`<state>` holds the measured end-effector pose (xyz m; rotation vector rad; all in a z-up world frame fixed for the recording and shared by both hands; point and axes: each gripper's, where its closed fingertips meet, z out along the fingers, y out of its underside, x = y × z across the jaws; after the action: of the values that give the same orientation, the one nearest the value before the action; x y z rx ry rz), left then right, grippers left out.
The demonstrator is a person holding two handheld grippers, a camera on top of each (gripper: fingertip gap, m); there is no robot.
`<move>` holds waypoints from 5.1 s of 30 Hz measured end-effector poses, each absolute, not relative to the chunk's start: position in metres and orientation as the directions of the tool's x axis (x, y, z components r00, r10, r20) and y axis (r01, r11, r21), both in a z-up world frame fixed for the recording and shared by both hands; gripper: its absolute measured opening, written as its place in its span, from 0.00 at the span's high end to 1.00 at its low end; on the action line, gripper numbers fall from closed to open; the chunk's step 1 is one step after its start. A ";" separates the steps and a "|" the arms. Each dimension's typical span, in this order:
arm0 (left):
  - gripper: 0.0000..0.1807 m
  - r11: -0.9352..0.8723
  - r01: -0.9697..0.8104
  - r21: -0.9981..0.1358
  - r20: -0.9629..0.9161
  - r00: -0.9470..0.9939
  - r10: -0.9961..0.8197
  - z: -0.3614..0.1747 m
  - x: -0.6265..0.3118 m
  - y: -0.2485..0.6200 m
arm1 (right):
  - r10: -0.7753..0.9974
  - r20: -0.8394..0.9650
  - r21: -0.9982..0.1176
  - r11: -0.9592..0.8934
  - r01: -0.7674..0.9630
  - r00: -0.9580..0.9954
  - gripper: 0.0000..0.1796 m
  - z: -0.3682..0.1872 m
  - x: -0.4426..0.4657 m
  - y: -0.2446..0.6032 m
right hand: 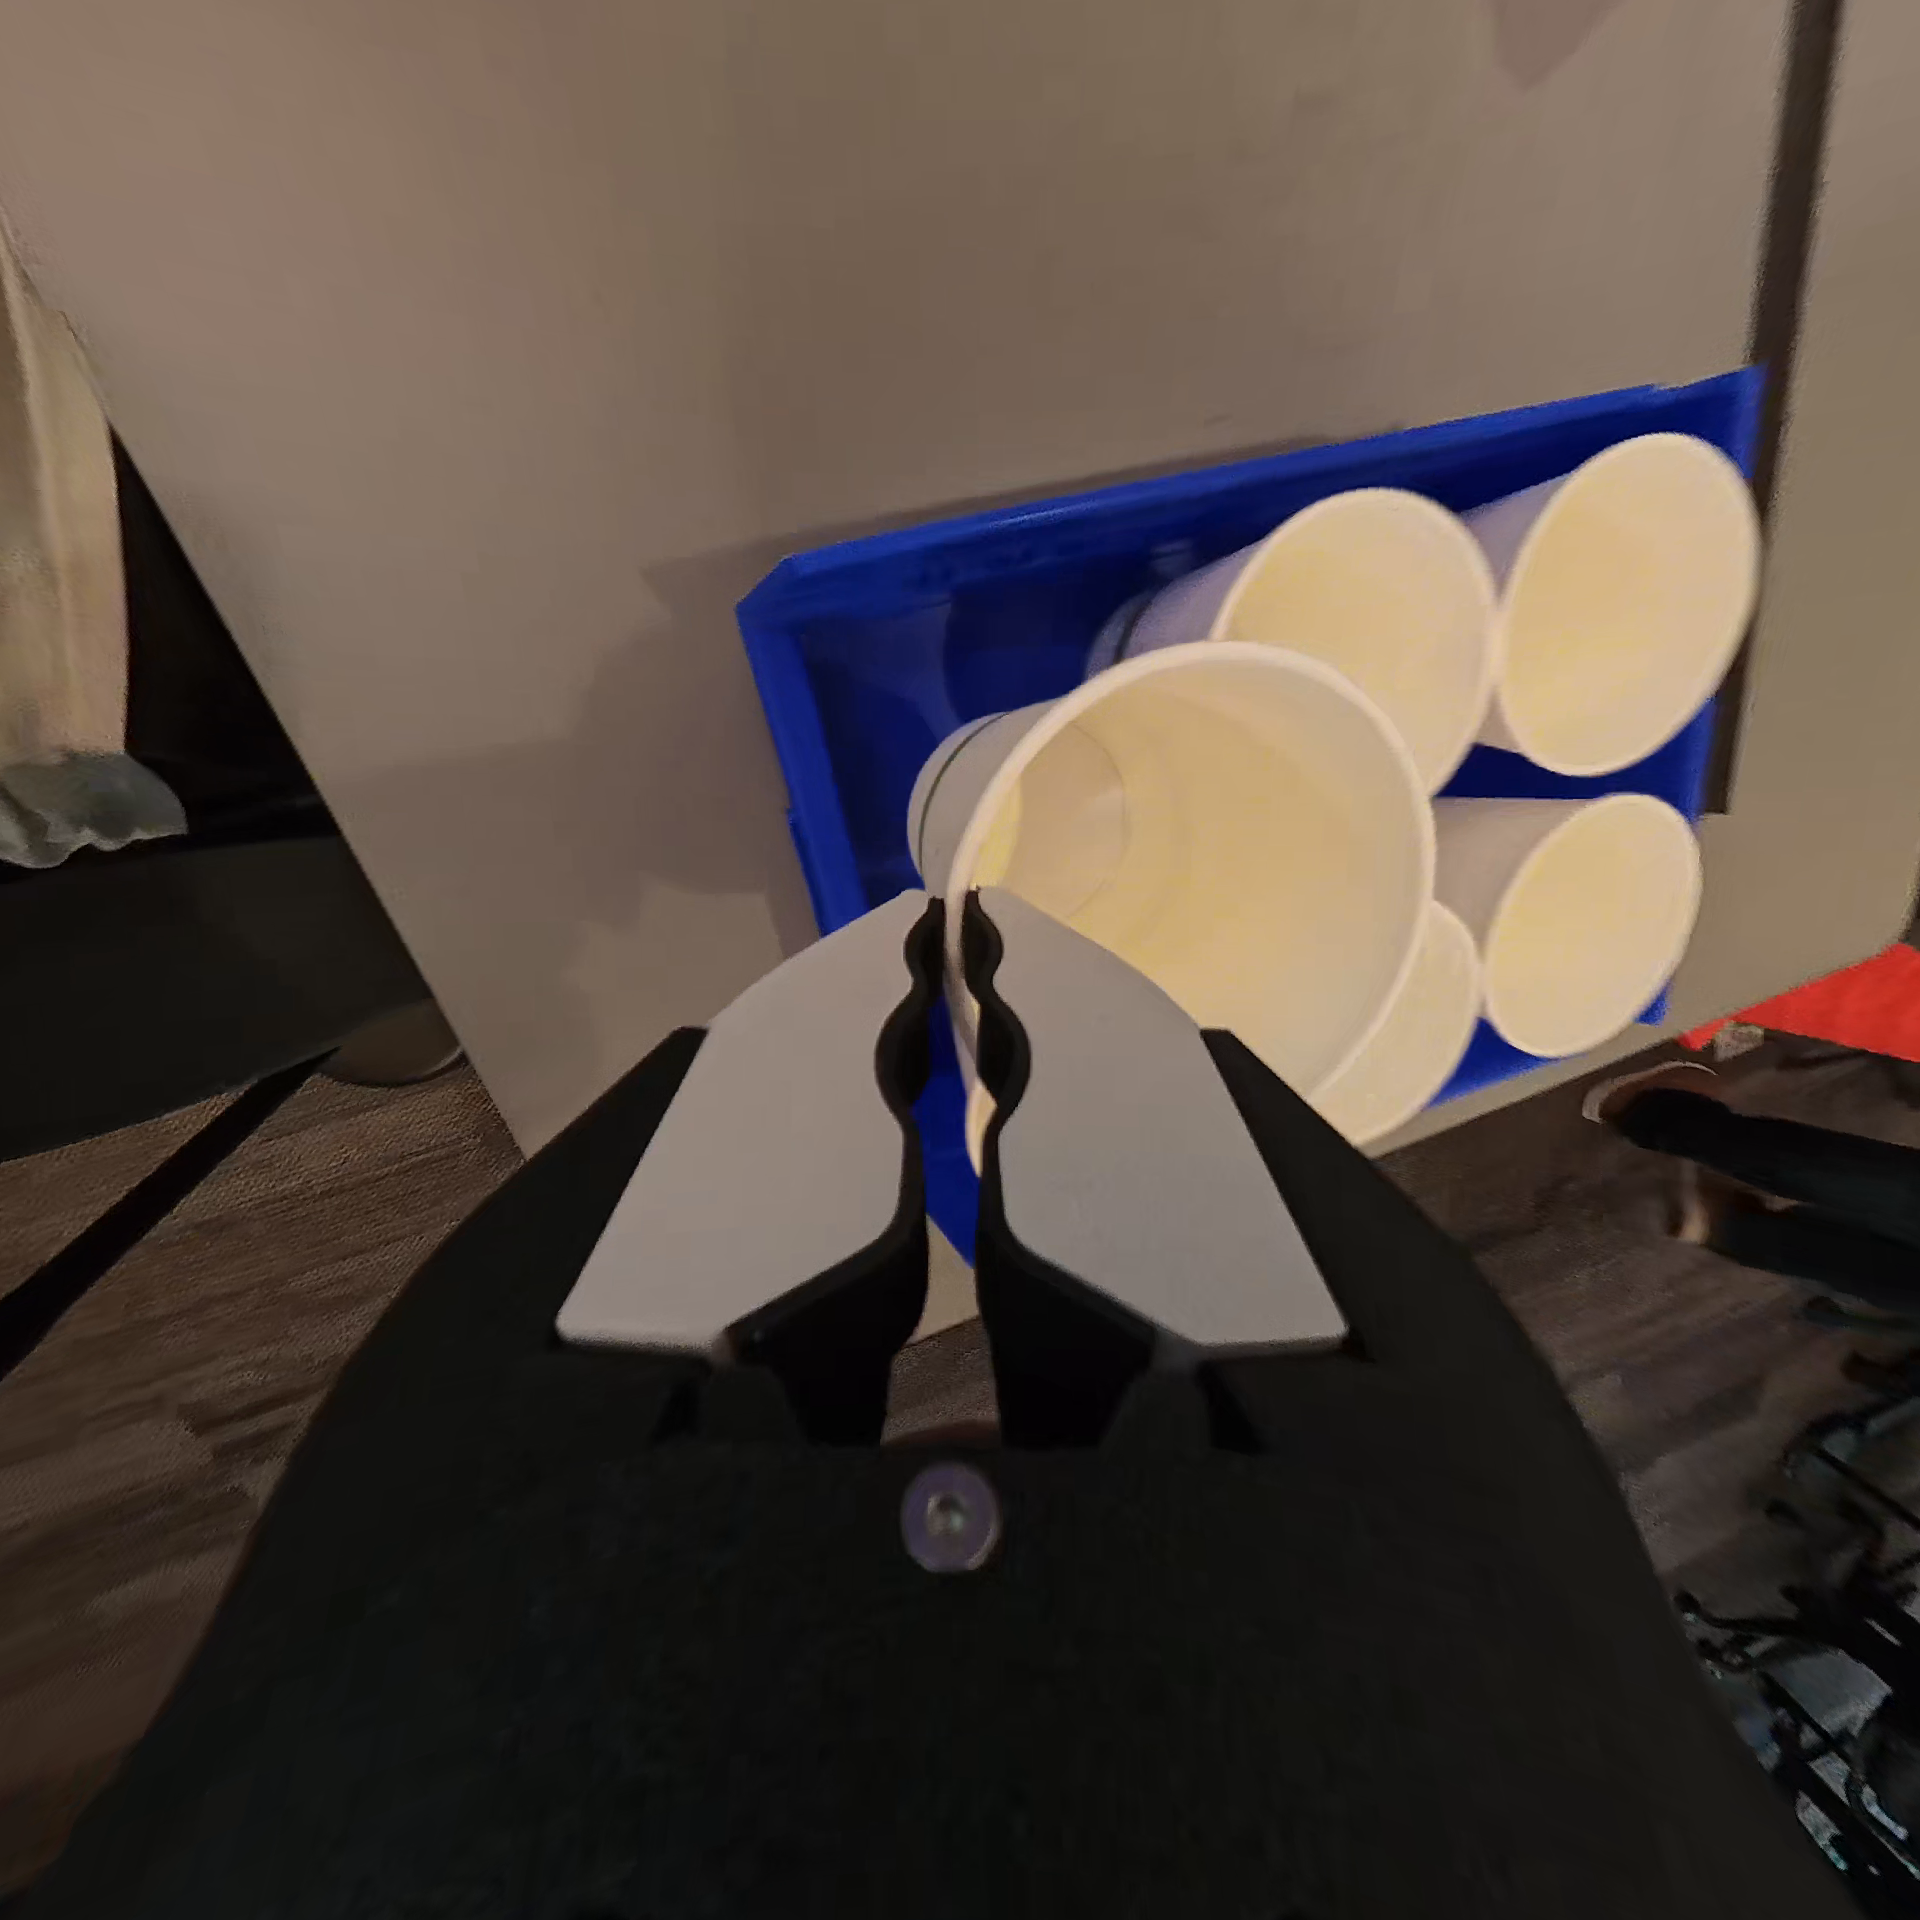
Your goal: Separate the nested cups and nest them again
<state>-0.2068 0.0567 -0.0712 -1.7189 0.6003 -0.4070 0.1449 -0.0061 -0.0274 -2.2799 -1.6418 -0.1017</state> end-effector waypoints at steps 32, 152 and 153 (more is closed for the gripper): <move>0.54 -0.205 -0.071 -0.976 0.037 0.876 -0.480 -0.083 -0.245 0.039 | 0.629 0.136 -0.979 -0.031 0.199 0.765 0.81 0.012 0.034 -0.051; 0.98 -0.430 0.176 -0.886 0.133 0.983 0.127 -0.126 -0.525 0.049 | 0.622 -0.087 -0.941 -0.307 0.140 0.778 0.81 -0.124 -0.206 -0.063; 0.98 -0.416 0.182 -0.891 0.128 0.980 0.154 -0.126 -0.528 0.032 | 0.619 -0.084 -0.945 -0.298 0.135 0.781 0.81 -0.121 -0.220 -0.060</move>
<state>-0.5280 0.0324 -0.1261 -2.0072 -0.2381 -0.0318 -0.2201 -0.0603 -0.1212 -1.8394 -0.5787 0.5331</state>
